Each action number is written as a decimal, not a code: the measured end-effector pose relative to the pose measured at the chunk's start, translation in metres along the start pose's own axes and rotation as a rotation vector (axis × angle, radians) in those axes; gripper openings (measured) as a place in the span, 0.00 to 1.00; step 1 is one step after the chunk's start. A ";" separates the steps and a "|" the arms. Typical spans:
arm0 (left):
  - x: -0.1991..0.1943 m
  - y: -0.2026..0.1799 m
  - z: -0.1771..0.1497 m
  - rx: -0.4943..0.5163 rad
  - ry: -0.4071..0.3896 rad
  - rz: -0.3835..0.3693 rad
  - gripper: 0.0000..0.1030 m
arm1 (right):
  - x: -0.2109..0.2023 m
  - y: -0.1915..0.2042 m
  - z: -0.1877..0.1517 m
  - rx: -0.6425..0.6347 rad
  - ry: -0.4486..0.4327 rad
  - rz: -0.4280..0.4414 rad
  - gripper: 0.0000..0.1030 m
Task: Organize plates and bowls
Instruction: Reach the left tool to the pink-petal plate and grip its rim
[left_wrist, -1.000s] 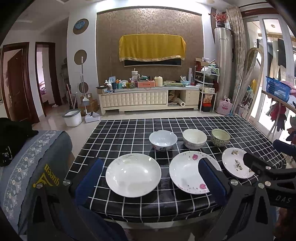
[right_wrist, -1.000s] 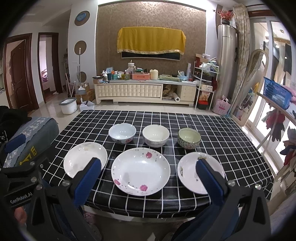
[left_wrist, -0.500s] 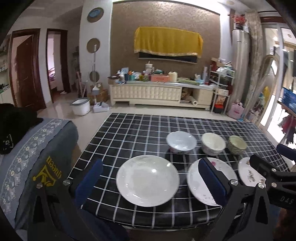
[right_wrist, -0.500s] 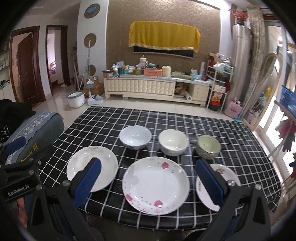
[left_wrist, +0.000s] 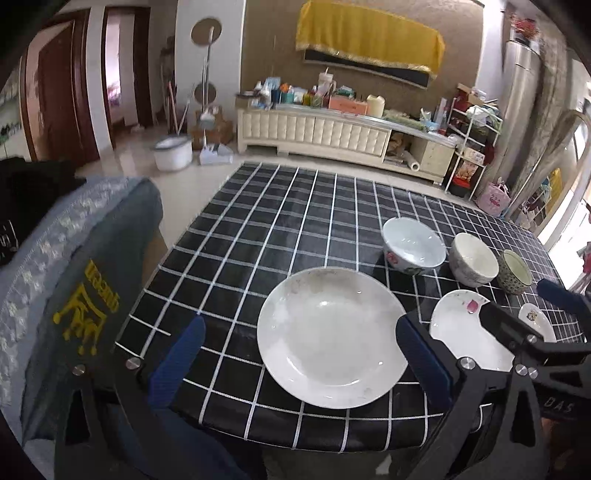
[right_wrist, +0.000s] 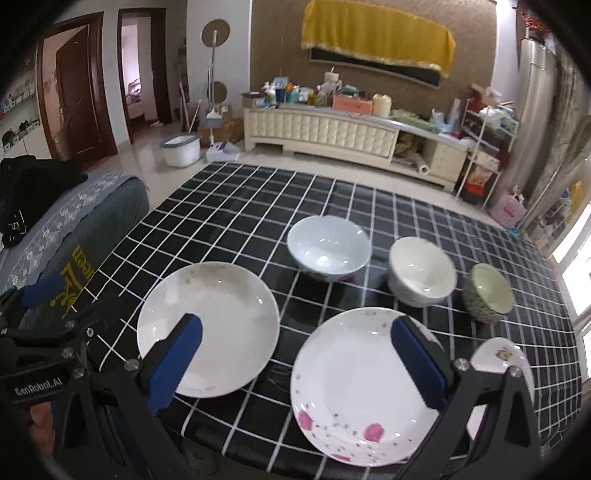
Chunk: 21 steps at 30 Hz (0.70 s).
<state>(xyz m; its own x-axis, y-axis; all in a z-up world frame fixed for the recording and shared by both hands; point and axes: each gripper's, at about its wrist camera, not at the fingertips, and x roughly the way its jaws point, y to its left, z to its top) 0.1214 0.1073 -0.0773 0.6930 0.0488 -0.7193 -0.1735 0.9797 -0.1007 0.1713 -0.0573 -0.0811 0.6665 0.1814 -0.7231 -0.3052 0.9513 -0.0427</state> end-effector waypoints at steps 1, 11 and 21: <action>0.006 0.003 -0.001 -0.011 0.016 -0.010 0.99 | 0.005 0.000 0.000 -0.001 0.010 0.007 1.00; 0.067 0.020 -0.005 -0.030 0.138 0.042 0.99 | 0.068 0.011 -0.002 -0.021 0.130 0.014 0.98; 0.125 0.041 -0.017 -0.055 0.283 0.024 0.63 | 0.112 0.019 -0.009 -0.048 0.238 0.022 0.69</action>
<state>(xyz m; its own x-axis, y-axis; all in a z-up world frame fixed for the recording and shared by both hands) 0.1895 0.1500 -0.1830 0.4664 0.0084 -0.8845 -0.2304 0.9666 -0.1123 0.2340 -0.0208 -0.1695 0.4819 0.1324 -0.8662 -0.3535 0.9339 -0.0539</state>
